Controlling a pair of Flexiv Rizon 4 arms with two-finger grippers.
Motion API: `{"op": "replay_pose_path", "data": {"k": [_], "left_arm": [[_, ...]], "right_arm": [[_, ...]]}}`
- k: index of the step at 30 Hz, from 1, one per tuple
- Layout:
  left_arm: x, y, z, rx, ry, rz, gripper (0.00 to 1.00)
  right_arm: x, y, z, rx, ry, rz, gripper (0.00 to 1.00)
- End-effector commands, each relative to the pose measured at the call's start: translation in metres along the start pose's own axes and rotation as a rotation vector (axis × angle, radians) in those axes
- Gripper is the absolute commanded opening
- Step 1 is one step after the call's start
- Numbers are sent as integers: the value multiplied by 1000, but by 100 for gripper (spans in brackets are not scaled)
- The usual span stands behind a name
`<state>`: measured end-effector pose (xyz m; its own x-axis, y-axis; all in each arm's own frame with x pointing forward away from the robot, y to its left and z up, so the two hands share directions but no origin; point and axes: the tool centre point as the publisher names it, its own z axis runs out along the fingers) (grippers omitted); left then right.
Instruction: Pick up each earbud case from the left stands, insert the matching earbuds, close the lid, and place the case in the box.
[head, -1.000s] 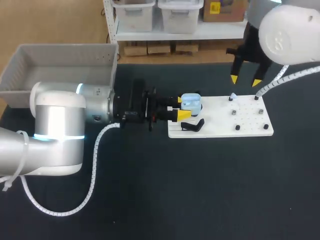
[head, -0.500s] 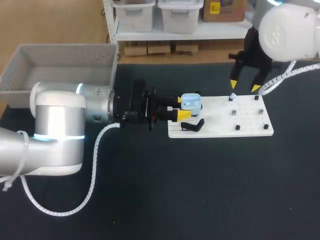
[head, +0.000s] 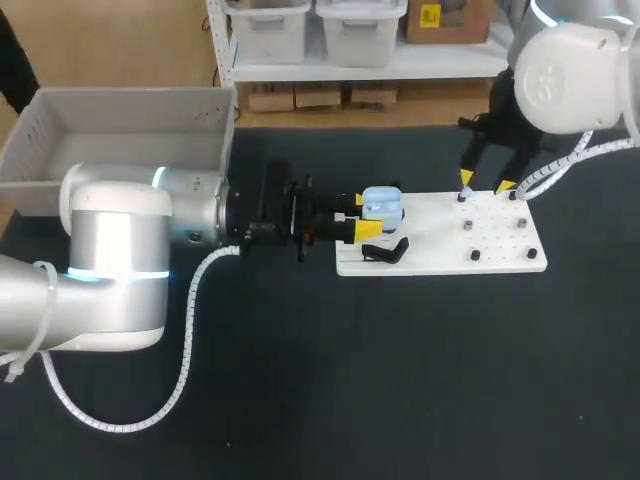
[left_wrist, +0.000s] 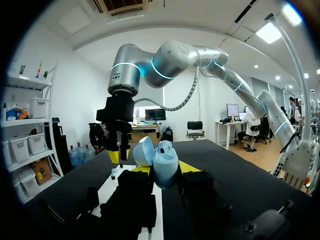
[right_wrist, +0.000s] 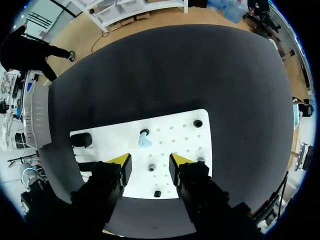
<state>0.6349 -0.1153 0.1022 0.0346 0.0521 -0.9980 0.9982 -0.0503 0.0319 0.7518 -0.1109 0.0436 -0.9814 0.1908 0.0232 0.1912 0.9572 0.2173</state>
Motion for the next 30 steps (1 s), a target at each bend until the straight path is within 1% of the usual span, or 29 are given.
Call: {"op": "replay_pose_path", "data": {"k": [1, 11, 14, 17, 26, 30], "left_arm": [[1, -1, 0, -6, -2, 3, 0], [1, -1, 0, -6, -2, 3, 0], [1, -1, 0, -6, -2, 3, 0], [1, -1, 0, -6, -2, 3, 0], [1, -1, 0, -6, -2, 3, 0], [1, -1, 0, -6, -2, 3, 0]], "right_arm": [[-6, 1, 4, -7, 3, 5, 49], [-5, 6, 13, -9, 4, 21, 48], [-7, 4, 16, -12, 8, 47, 45], [-6, 4, 19, -12, 12, 53, 45], [-5, 5, 20, -15, 17, 63, 44], [-6, 5, 21, -18, 17, 68, 42]]}}
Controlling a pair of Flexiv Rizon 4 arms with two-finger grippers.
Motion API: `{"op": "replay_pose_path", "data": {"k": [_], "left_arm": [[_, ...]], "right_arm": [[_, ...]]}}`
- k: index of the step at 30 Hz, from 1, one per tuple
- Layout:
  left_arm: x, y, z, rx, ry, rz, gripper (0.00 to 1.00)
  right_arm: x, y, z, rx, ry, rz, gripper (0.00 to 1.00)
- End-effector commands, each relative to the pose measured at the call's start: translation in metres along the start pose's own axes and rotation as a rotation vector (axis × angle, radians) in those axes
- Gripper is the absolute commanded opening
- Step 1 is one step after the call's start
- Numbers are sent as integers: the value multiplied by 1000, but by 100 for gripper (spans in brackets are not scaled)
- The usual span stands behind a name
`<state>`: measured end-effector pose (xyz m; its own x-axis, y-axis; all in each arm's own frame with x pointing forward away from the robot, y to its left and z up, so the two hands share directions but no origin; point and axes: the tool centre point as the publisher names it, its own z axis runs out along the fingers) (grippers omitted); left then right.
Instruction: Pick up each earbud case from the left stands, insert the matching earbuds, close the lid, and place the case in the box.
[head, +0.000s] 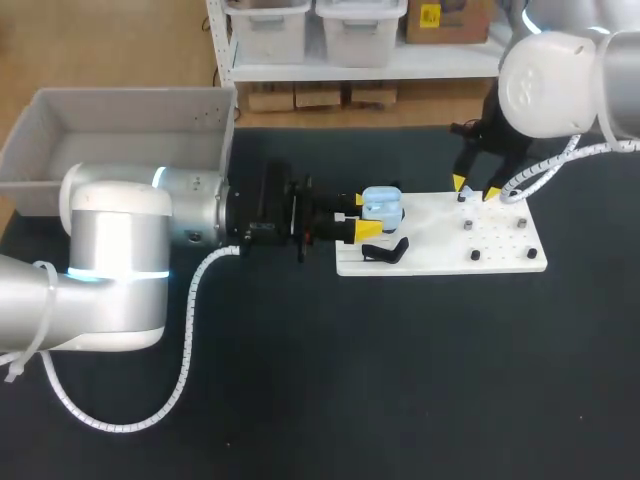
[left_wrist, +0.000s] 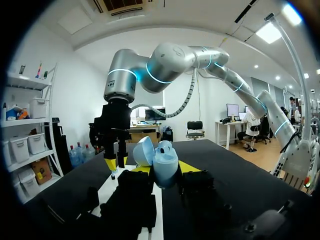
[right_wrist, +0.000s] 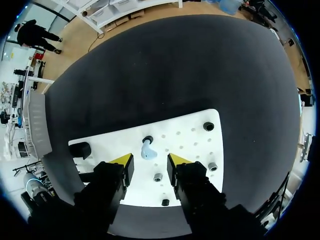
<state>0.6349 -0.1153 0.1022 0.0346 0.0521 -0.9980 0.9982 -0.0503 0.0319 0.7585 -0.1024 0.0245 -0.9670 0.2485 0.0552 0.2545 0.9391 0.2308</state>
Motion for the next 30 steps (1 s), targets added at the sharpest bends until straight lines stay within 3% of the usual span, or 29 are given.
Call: {"op": "replay_pose_path", "data": {"k": [1, 30], "left_arm": [[1, -1, 0, -6, -2, 3, 0], [1, -1, 0, -6, -2, 3, 0]], "right_arm": [[0, 0, 1, -2, -1, 4, 41], [-9, 1, 10, 0, -3, 4, 36]]}}
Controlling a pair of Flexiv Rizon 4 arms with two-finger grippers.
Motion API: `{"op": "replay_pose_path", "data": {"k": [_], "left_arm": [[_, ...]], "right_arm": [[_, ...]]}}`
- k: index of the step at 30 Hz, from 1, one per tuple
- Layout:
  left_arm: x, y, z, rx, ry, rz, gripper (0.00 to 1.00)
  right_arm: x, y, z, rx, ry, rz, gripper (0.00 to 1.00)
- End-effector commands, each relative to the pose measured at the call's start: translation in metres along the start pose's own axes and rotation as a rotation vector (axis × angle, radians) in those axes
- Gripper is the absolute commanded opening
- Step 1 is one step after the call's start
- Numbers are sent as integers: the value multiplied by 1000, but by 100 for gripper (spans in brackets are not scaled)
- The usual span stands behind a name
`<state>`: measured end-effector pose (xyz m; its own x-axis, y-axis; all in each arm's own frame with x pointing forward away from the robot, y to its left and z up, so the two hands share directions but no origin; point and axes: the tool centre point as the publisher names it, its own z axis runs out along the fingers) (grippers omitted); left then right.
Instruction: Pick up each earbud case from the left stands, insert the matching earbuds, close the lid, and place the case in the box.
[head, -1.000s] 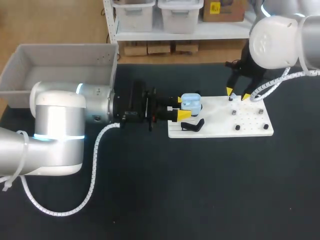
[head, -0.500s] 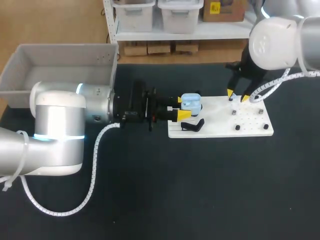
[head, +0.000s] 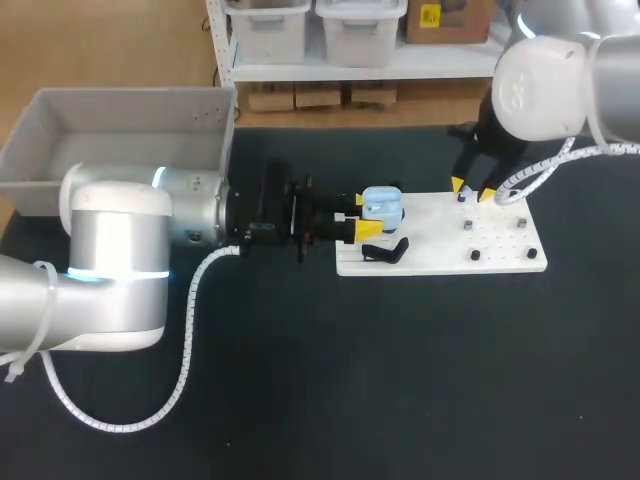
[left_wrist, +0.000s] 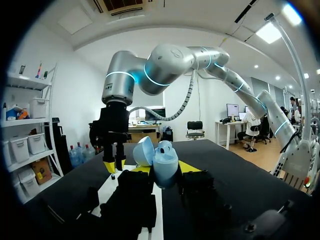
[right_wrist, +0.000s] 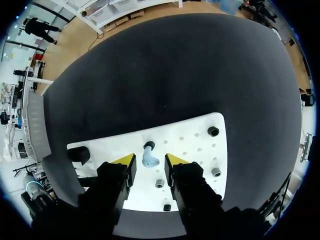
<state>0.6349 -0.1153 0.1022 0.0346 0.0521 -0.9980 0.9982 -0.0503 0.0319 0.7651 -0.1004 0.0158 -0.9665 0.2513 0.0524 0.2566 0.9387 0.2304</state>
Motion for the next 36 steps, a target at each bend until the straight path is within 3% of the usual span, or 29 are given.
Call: {"op": "replay_pose_path", "data": {"k": [1, 24, 26, 30, 36], "left_arm": [[1, -1, 0, -6, -2, 3, 0], [1, -1, 0, -6, -2, 3, 0], [1, -1, 0, -6, -2, 3, 0], [1, -1, 0, -6, -2, 3, 0], [1, -1, 0, -6, -2, 3, 0]], "right_arm": [[-3, -1, 1, -1, 0, 3, 36], [3, 1, 3, 7, -4, -6, 27], [3, 1, 2, 7, -4, -7, 24], [2, 0, 1, 5, -8, -4, 0], [3, -4, -3, 8, -11, -2, 0]]}}
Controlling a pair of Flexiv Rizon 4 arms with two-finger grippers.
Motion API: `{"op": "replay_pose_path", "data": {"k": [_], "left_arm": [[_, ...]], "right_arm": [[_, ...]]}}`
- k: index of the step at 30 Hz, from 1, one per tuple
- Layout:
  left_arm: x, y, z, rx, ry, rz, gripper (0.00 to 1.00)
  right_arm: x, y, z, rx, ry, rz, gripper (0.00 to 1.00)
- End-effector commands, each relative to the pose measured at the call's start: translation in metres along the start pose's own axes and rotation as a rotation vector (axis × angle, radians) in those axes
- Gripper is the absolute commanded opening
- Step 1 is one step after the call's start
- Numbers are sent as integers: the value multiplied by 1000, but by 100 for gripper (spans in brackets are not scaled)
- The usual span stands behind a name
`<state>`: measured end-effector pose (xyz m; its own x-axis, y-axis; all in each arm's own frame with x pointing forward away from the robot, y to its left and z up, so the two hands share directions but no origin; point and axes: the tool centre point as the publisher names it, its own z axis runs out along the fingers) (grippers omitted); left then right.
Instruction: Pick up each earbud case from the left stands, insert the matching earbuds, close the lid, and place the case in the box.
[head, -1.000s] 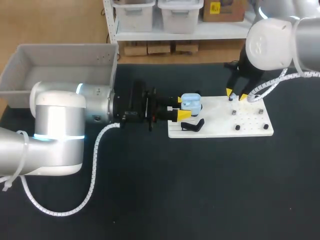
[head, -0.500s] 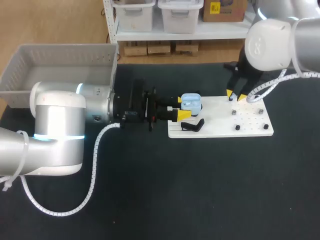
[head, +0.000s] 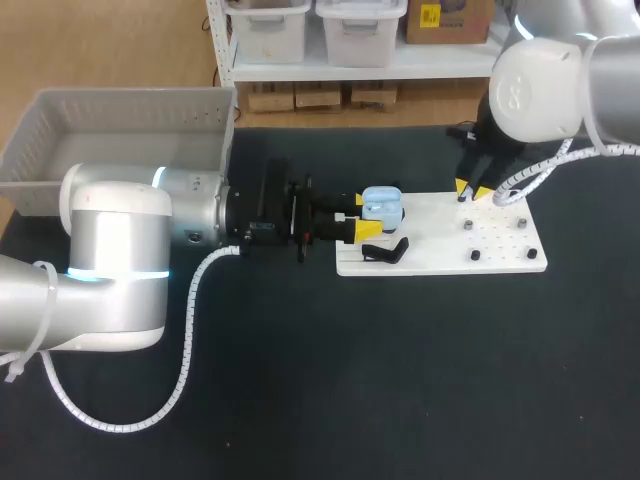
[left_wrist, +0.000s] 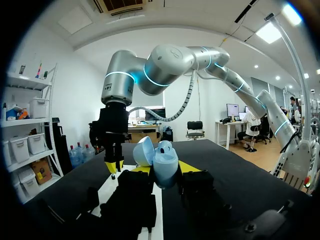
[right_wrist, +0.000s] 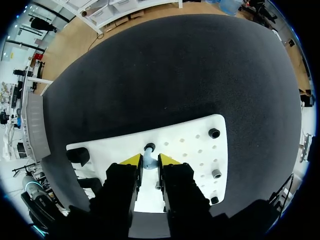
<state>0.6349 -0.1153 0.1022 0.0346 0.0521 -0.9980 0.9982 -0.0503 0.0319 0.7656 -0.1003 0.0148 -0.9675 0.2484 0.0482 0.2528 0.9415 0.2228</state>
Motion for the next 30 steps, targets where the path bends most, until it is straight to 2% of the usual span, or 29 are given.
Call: {"op": "replay_pose_path", "data": {"k": [1, 6, 13, 23, 30], "left_arm": [[1, -1, 0, -6, -2, 3, 0], [1, -1, 0, -6, -2, 3, 0], [1, -1, 0, -6, -2, 3, 0], [1, -1, 0, -6, -2, 3, 0], [1, -1, 0, -6, -2, 3, 0]], "right_arm": [[4, -5, -6, 1, -8, 2, 0], [11, -6, -26, -22, -11, -7, 0], [33, -5, -74, -50, -21, -50, 0], [86, 9, -155, -66, -60, -206, 0], [126, 32, -182, -56, -63, -330, 0]]}}
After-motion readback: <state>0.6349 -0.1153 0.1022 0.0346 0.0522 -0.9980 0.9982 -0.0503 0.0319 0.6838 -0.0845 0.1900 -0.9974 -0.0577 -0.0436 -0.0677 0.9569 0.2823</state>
